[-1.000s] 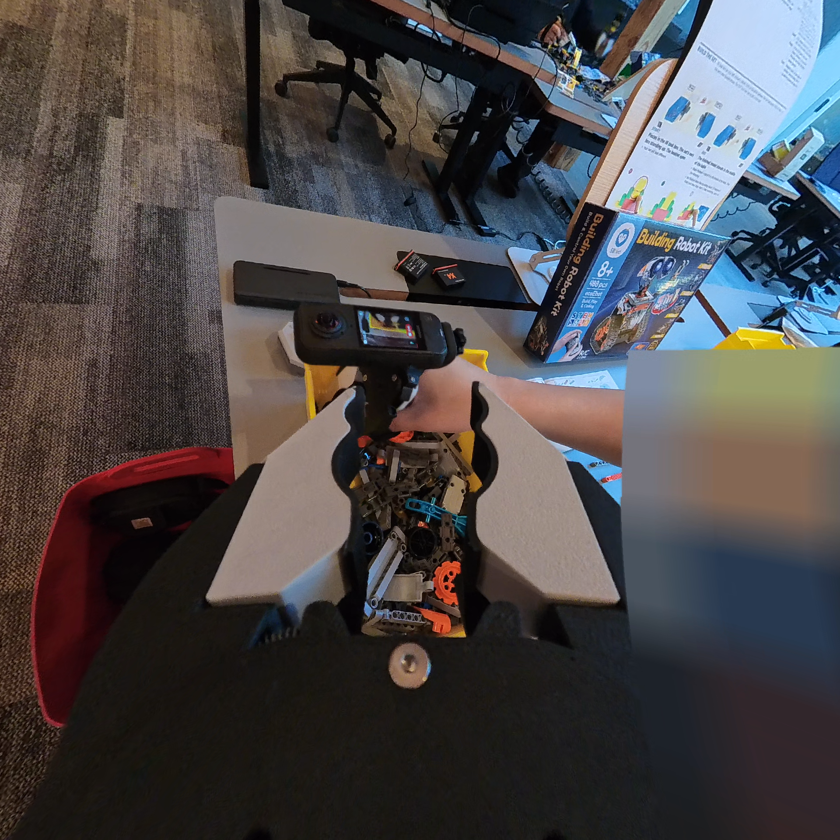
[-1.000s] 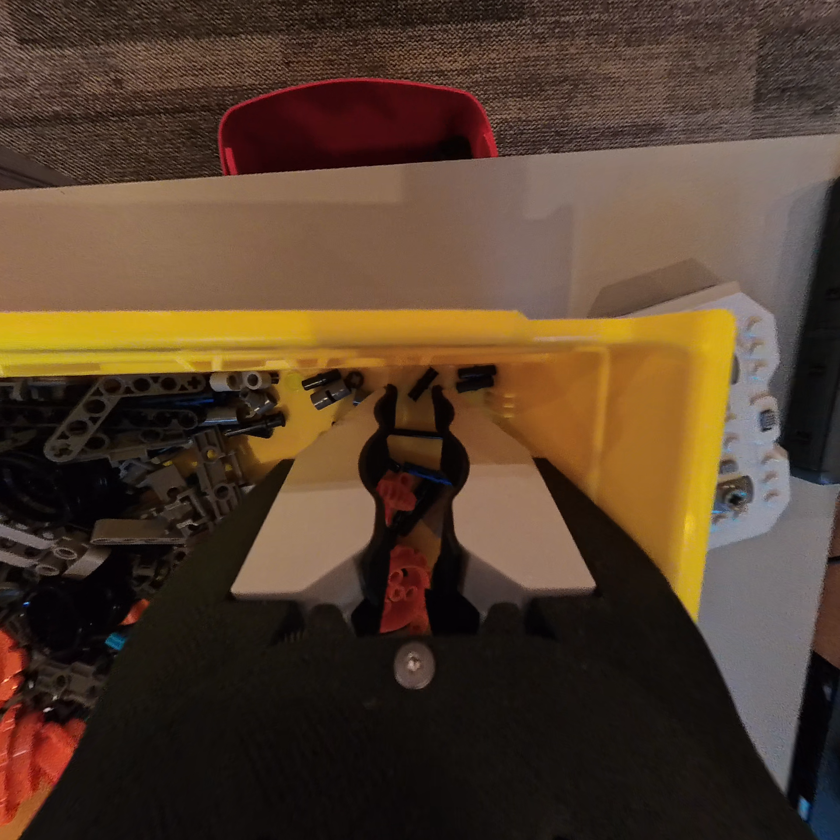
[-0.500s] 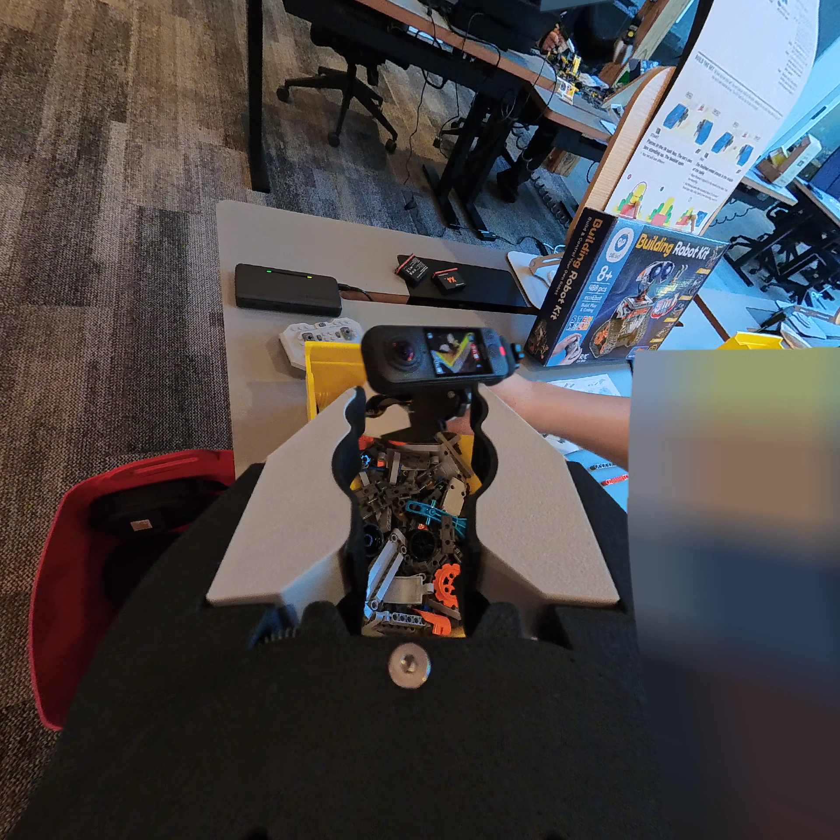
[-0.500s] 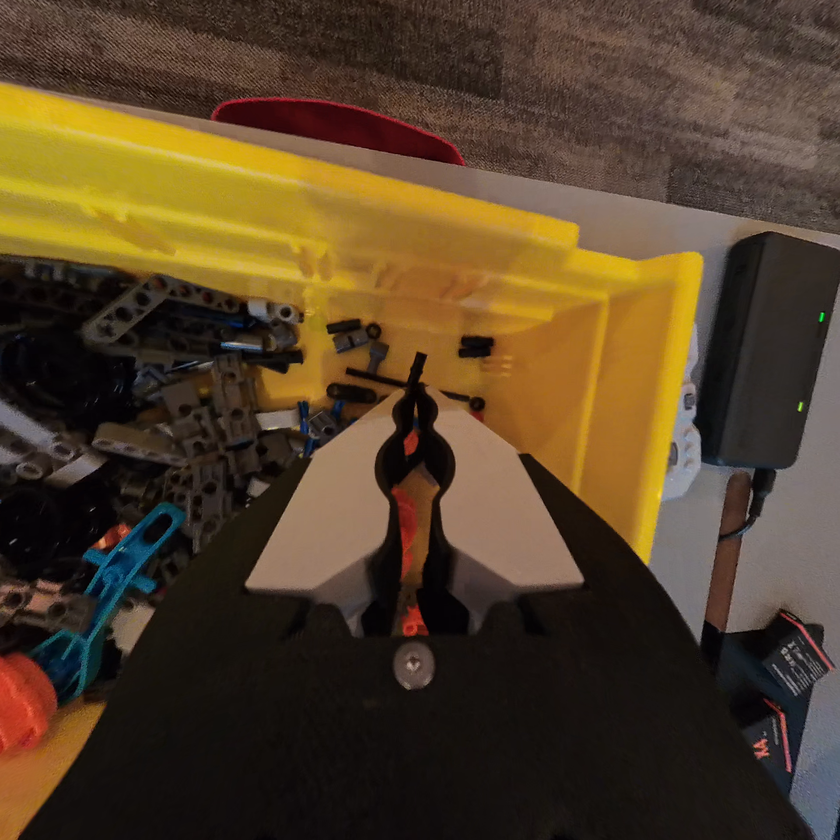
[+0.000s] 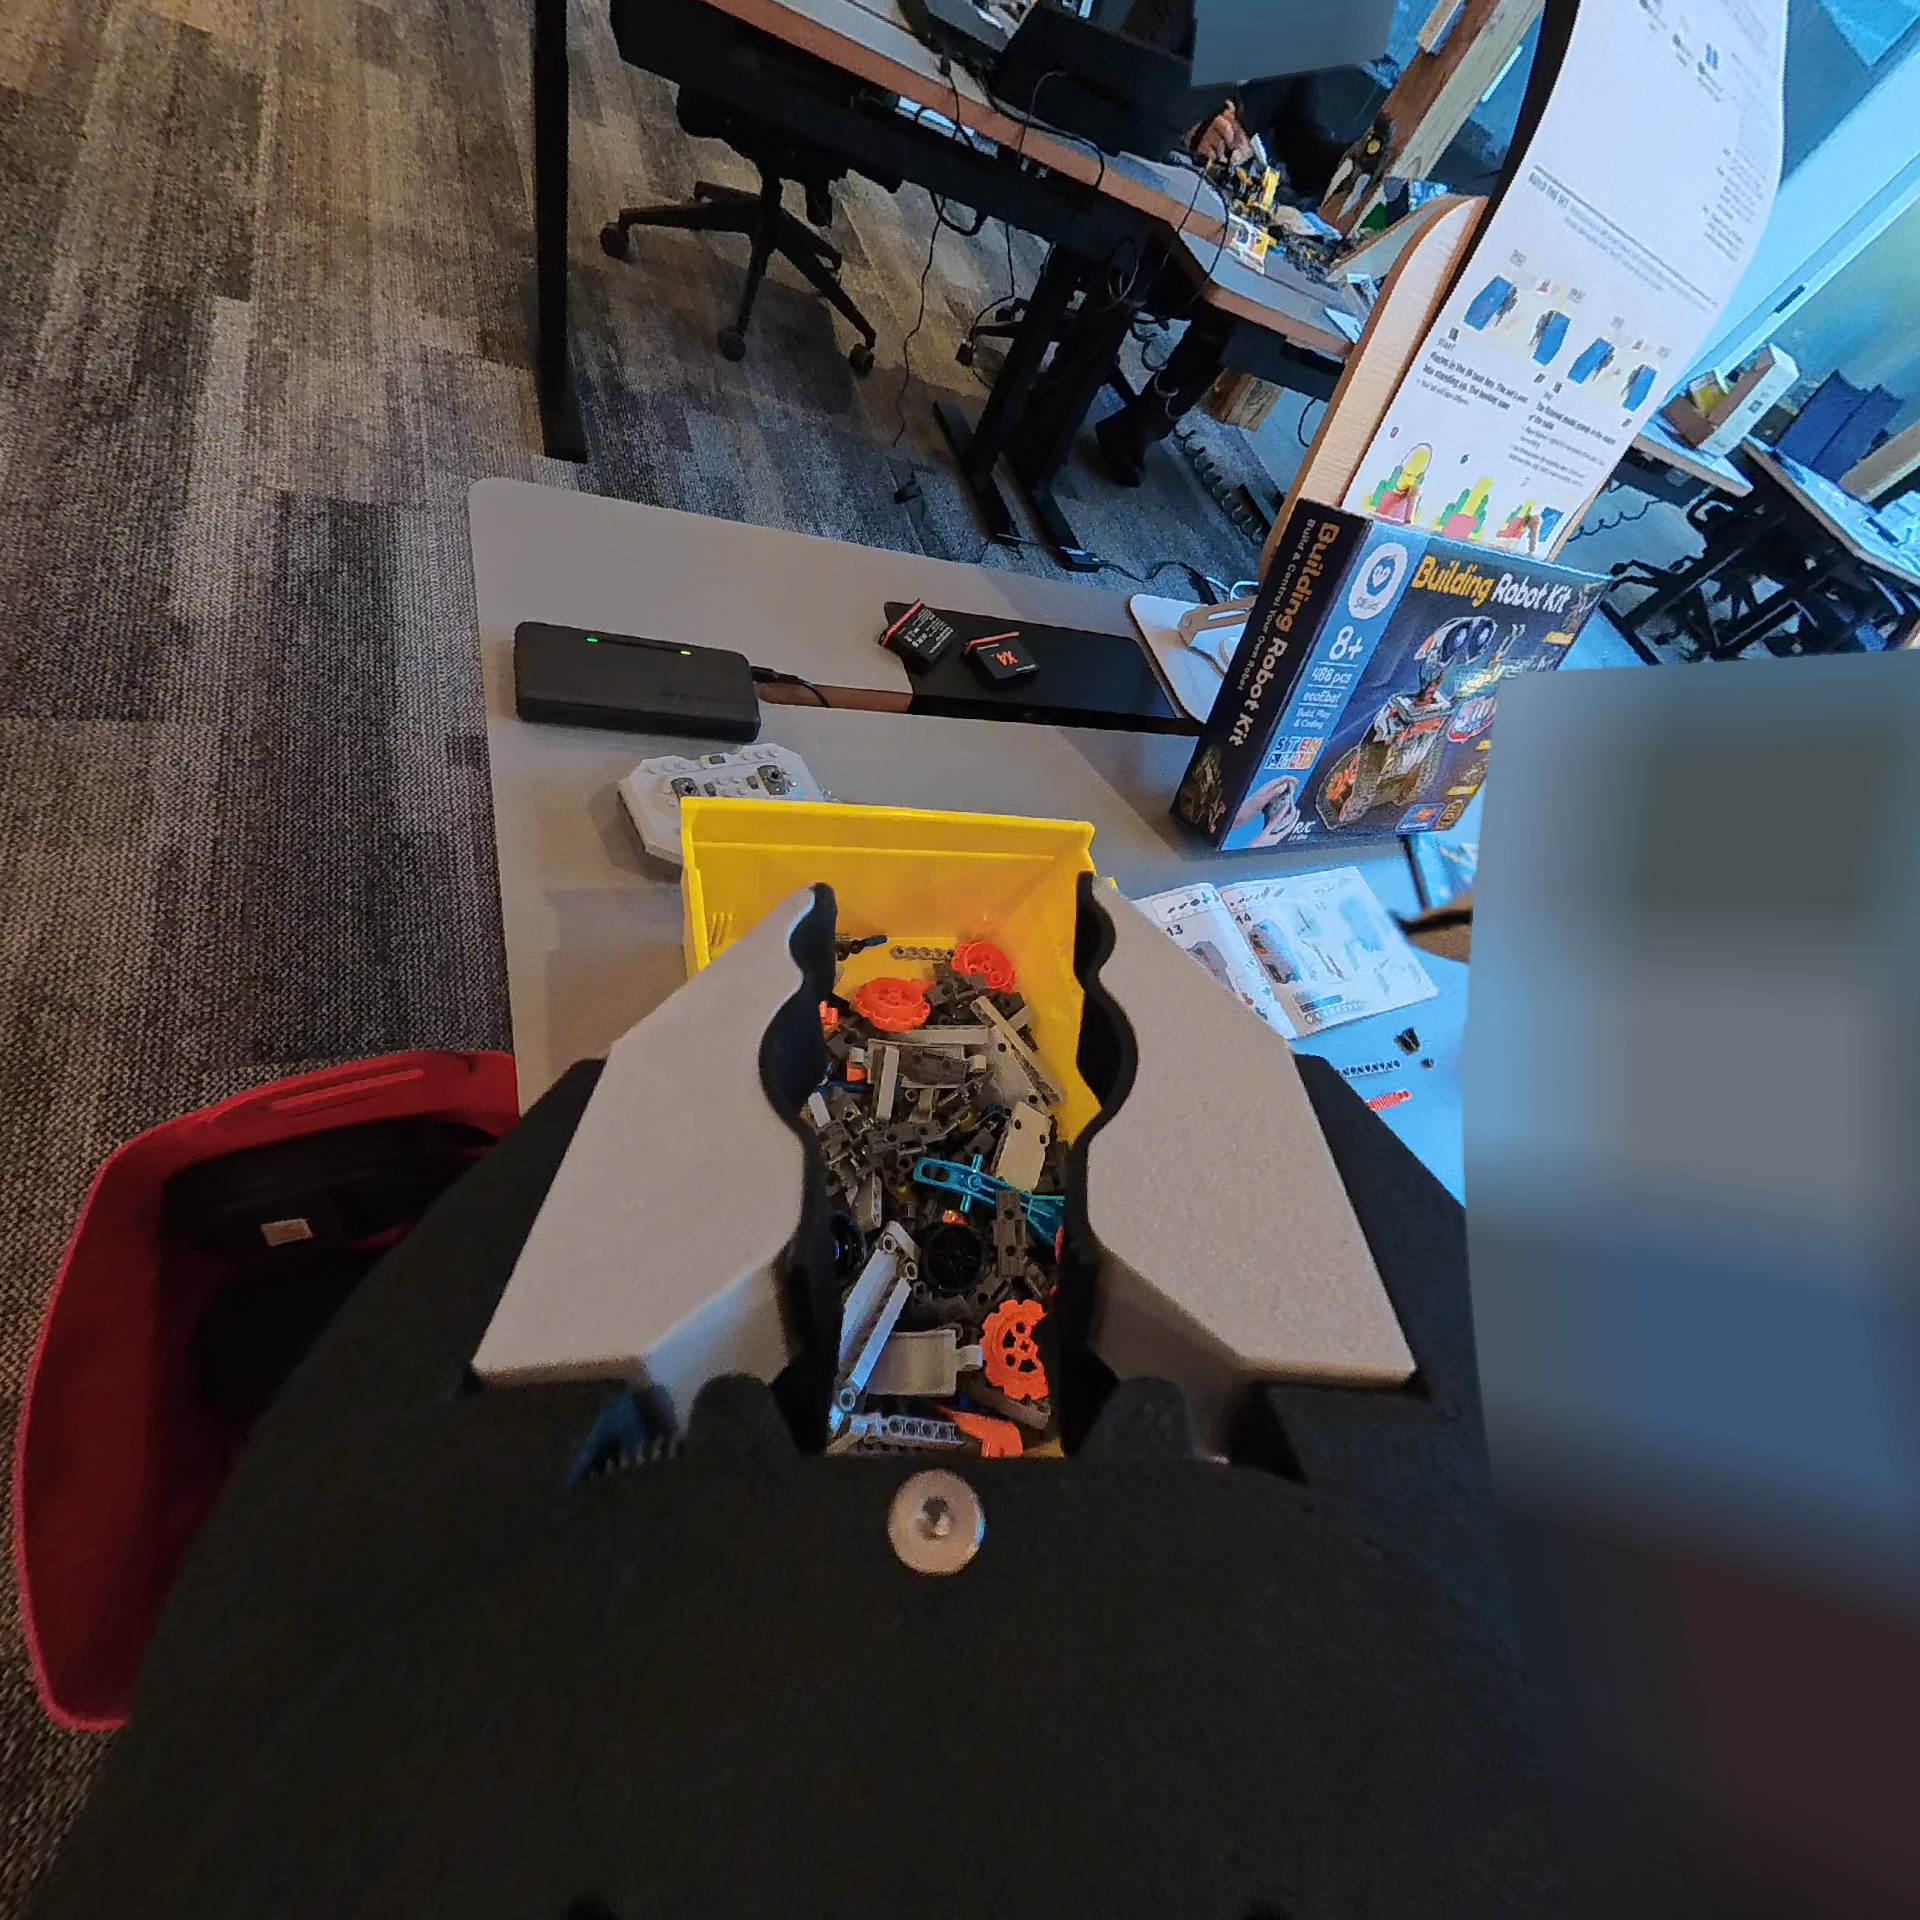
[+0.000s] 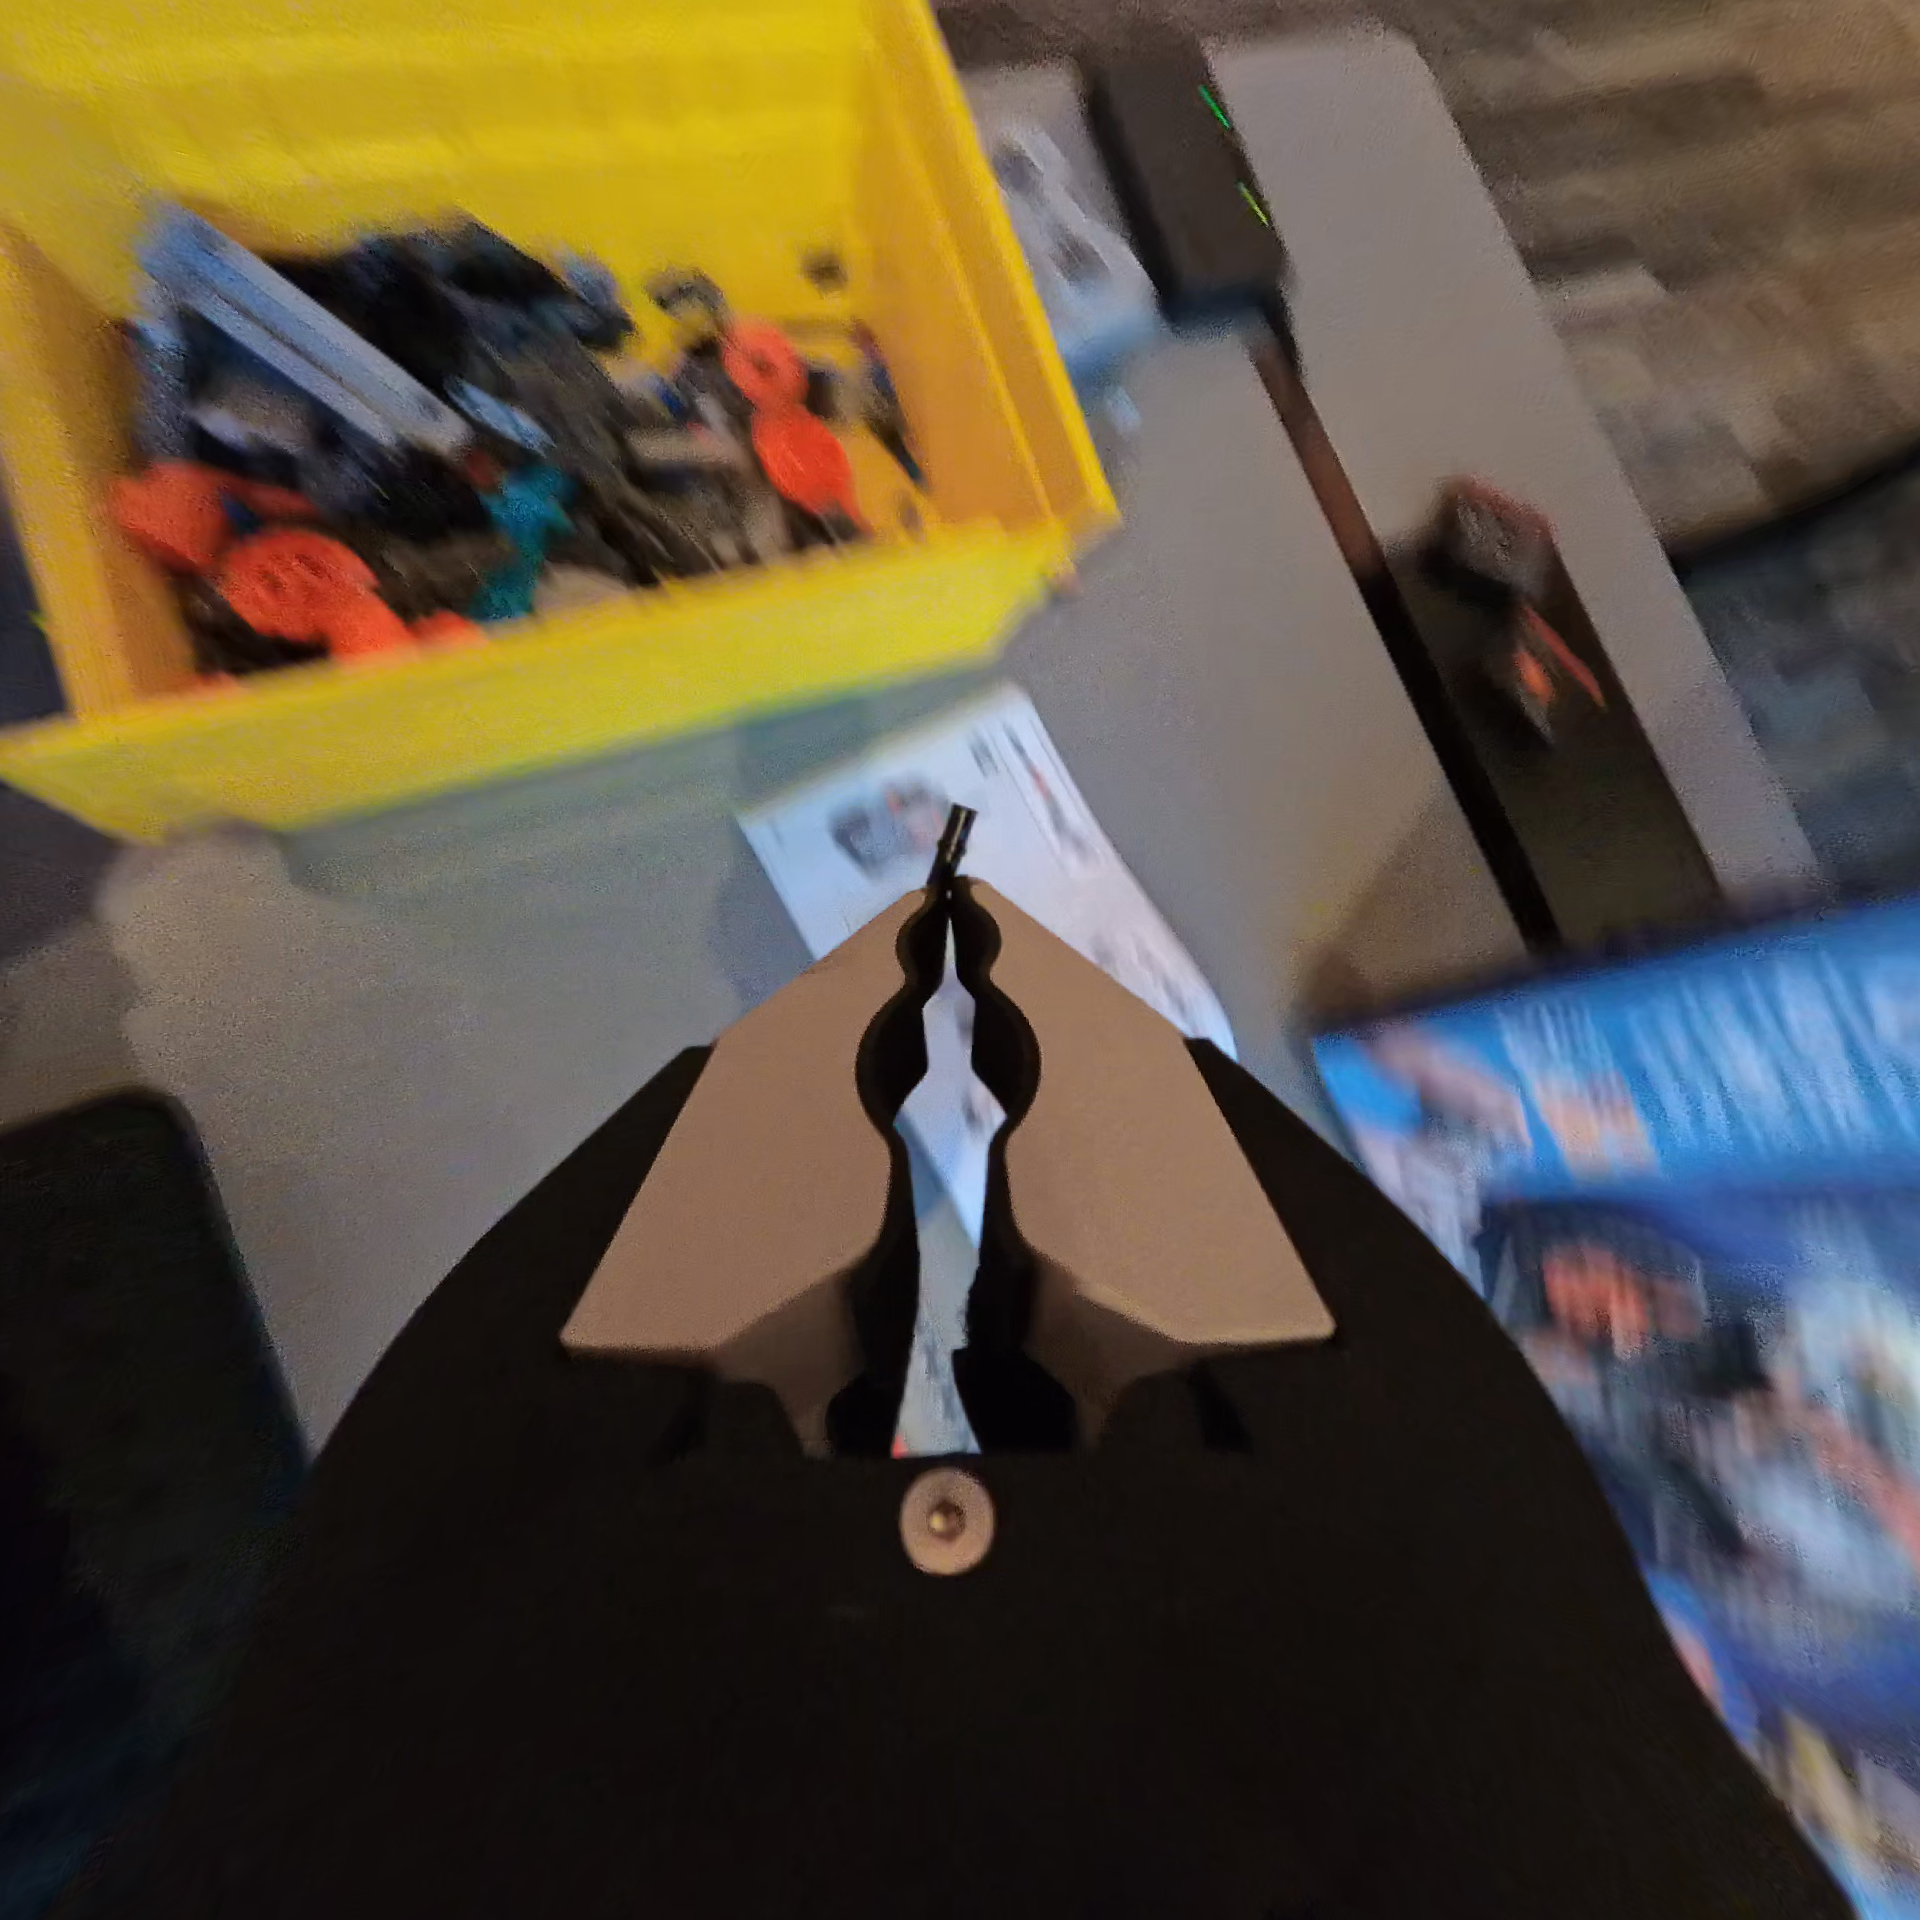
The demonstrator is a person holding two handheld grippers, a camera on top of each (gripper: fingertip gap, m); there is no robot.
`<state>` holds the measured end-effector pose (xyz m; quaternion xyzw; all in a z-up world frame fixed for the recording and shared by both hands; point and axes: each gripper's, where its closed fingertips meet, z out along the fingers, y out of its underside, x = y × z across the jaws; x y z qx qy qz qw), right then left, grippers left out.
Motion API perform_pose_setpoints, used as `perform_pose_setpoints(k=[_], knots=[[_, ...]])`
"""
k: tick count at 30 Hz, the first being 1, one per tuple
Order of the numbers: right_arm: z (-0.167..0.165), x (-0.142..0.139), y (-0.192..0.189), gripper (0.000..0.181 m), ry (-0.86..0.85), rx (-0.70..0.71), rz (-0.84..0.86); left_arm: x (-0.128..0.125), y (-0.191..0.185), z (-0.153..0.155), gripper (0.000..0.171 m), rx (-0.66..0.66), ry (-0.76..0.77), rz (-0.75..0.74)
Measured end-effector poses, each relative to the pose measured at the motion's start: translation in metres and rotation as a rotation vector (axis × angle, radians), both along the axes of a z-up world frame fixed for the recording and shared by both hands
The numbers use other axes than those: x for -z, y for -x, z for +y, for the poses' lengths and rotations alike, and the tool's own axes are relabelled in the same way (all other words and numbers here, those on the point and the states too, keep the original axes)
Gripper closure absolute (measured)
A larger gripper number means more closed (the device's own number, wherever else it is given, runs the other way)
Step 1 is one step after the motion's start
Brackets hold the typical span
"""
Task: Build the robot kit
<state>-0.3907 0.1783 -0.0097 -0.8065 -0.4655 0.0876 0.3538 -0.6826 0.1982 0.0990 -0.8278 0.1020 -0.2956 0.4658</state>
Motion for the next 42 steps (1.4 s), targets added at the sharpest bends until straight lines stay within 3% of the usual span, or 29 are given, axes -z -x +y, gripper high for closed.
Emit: perform_pose_setpoints(k=[3,6,11,21,28,32,35,38,42], knots=[[-0.04,0.023,-0.104,0.181,0.072,0.258,-0.012,0.002,-0.003,0.005,0.129,-0.013,0.011,0.009],[-0.075,0.059,-0.183,0.181,0.145,0.46,-0.029,0.008,-0.011,0.009,0.129,-0.001,0.034,0.038],[-0.087,0.114,-0.226,0.181,0.255,0.604,0.061,0.009,-0.02,0.008,0.129,0.013,0.038,0.074],[-0.073,0.155,-0.229,0.181,0.341,0.613,0.04,0.009,-0.012,0.01,0.129,-0.022,0.041,0.065],[-0.07,0.156,-0.226,0.181,0.374,0.608,0.07,0.011,-0.014,0.01,0.129,-0.021,0.043,0.078],[-0.069,0.152,-0.23,0.172,0.357,0.614,0.047,0.011,-0.012,0.009,0.129,-0.021,0.044,0.073],[-0.063,0.134,-0.228,0.172,0.302,0.603,0.056,0.009,-0.011,0.008,0.129,-0.023,0.037,0.067],[-0.048,0.099,-0.207,0.172,0.211,0.535,0.088,0.008,-0.008,0.007,0.129,-0.029,0.033,0.059],[-0.014,0.026,-0.103,0.17,-0.024,0.218,0.186,0.005,-0.005,0.004,0.128,-0.031,0.021,0.05]])
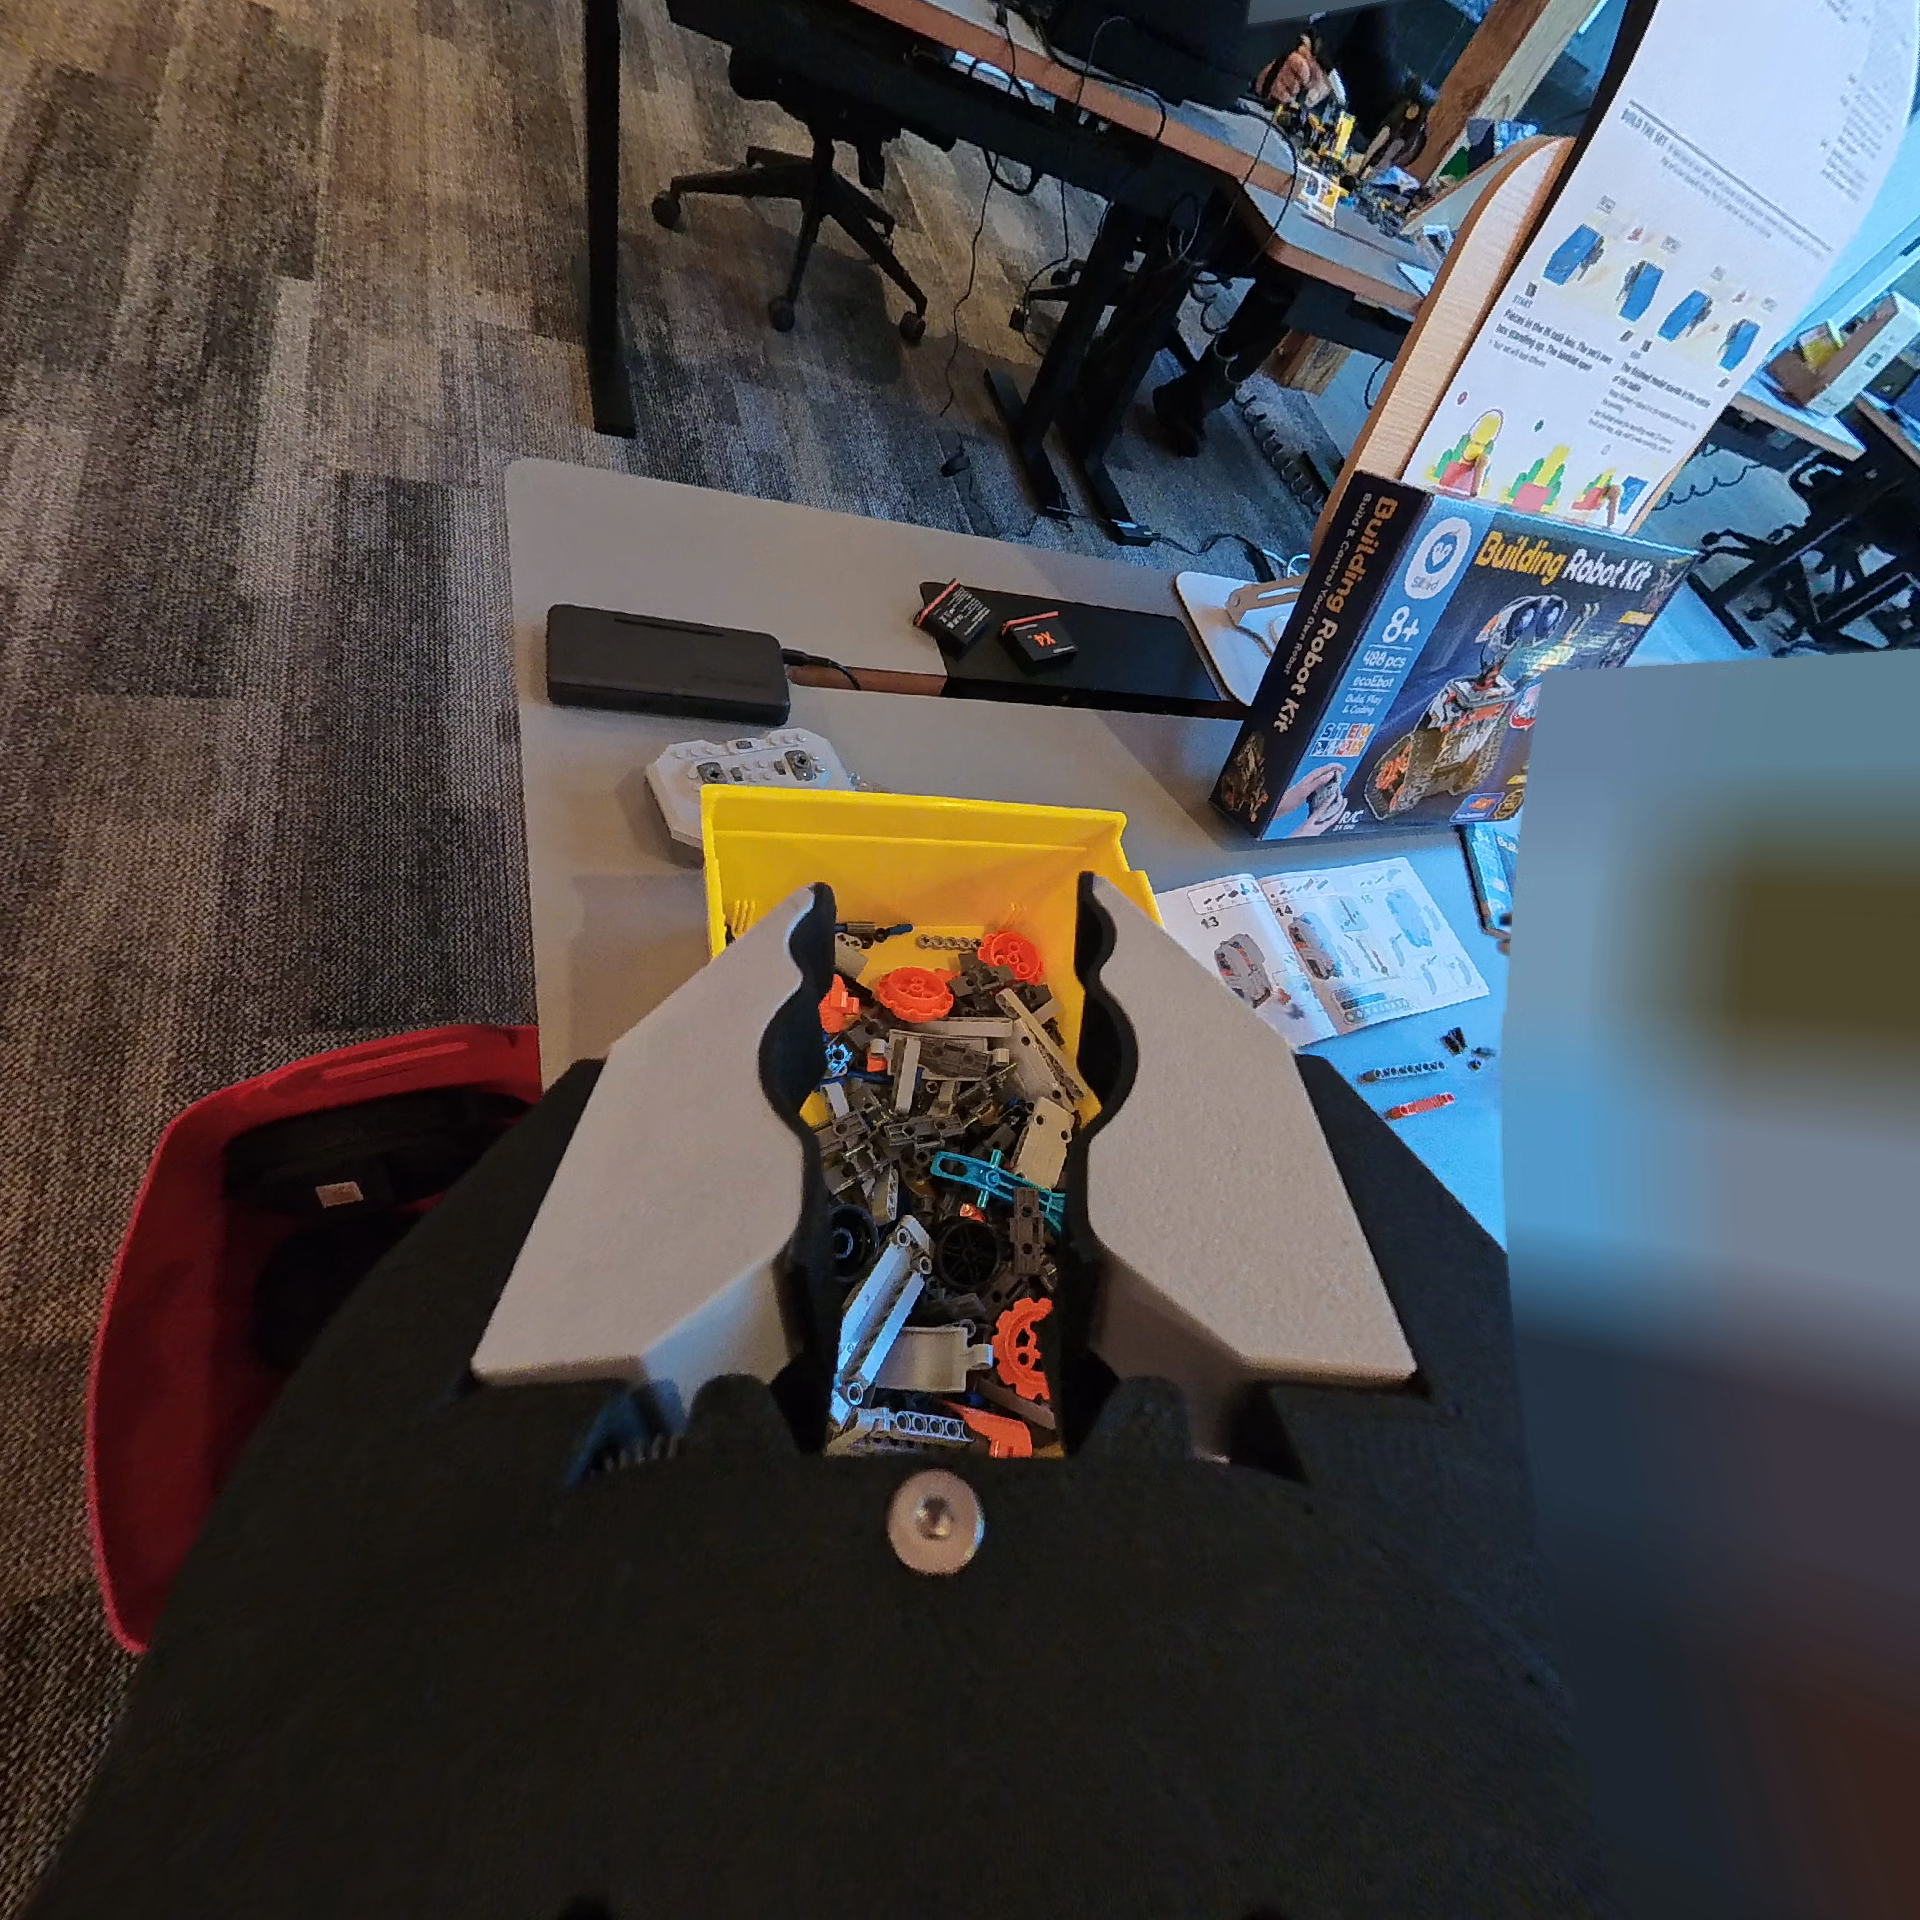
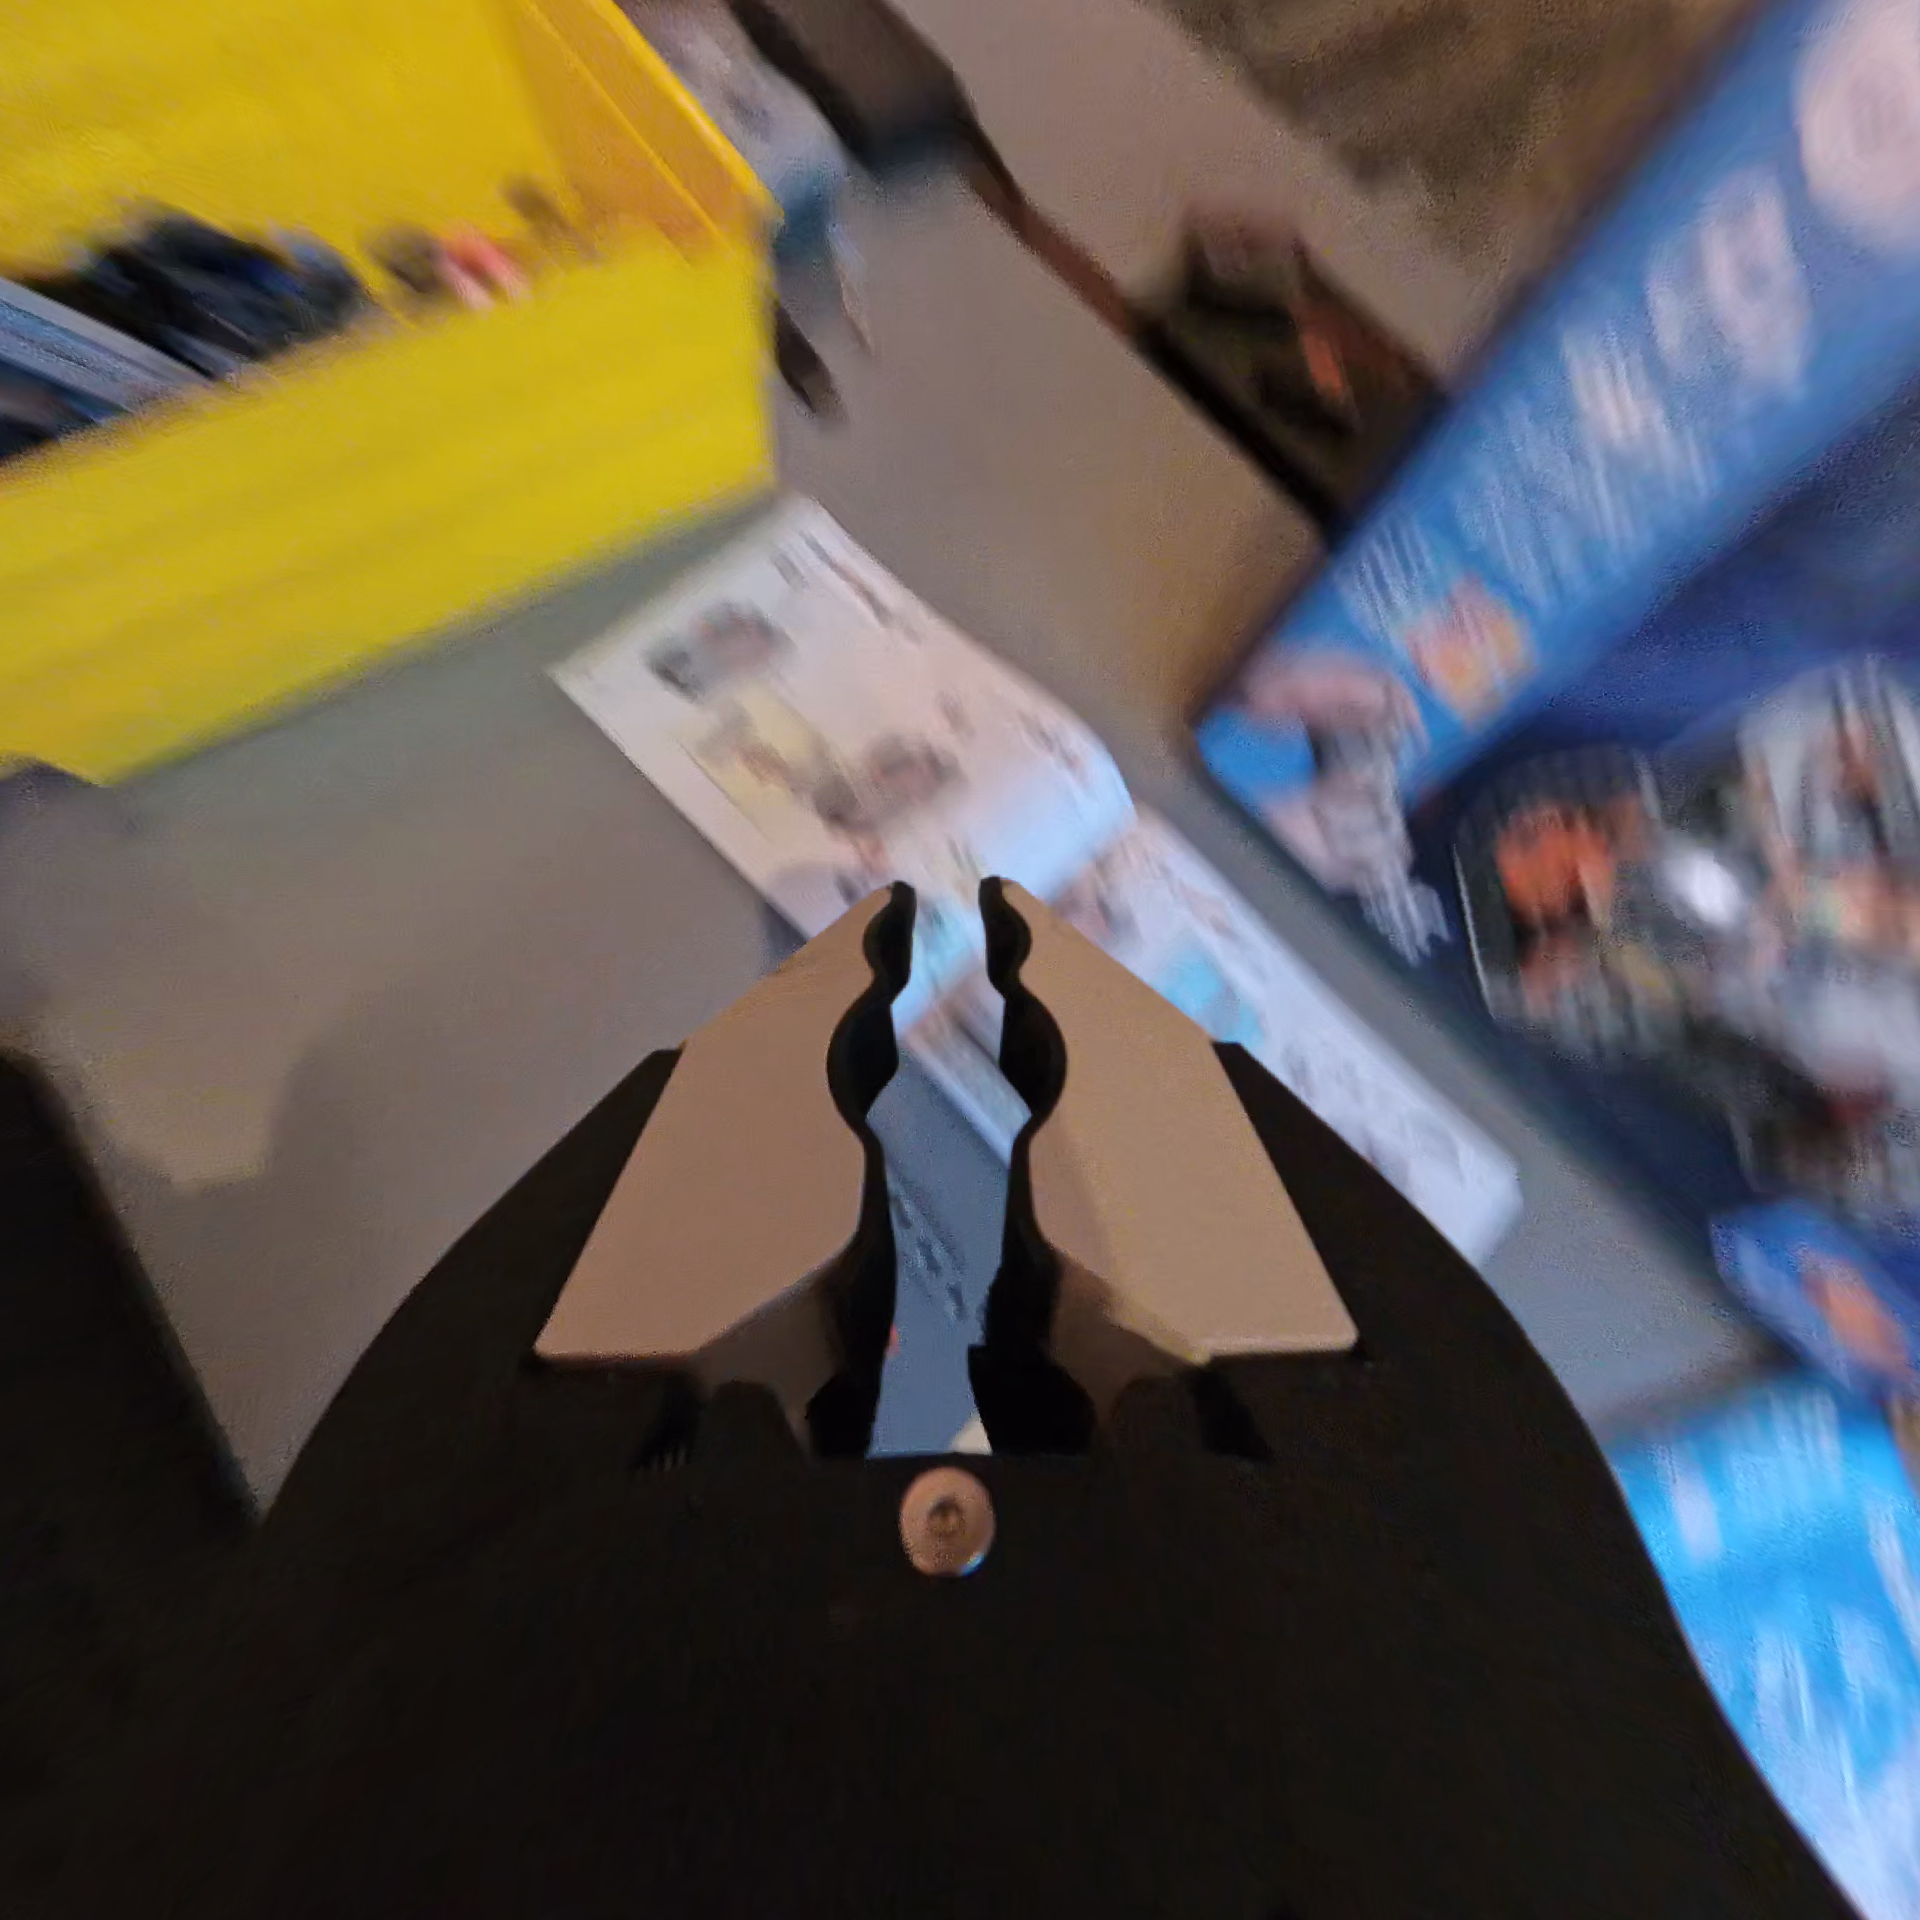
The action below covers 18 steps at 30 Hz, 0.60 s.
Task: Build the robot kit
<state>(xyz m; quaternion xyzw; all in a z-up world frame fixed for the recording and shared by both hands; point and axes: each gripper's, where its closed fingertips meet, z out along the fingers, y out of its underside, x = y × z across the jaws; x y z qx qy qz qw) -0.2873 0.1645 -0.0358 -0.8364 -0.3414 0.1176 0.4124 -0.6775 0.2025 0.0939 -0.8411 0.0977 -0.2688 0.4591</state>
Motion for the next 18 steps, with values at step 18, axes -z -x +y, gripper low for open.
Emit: perform_pose_setpoints(k=[18], knots=[[0.084,0.09,0.39,0.164,0.158,-0.816,-0.273,-0.01,0.02,-0.008,0.128,-0.005,-0.044,-0.088]])
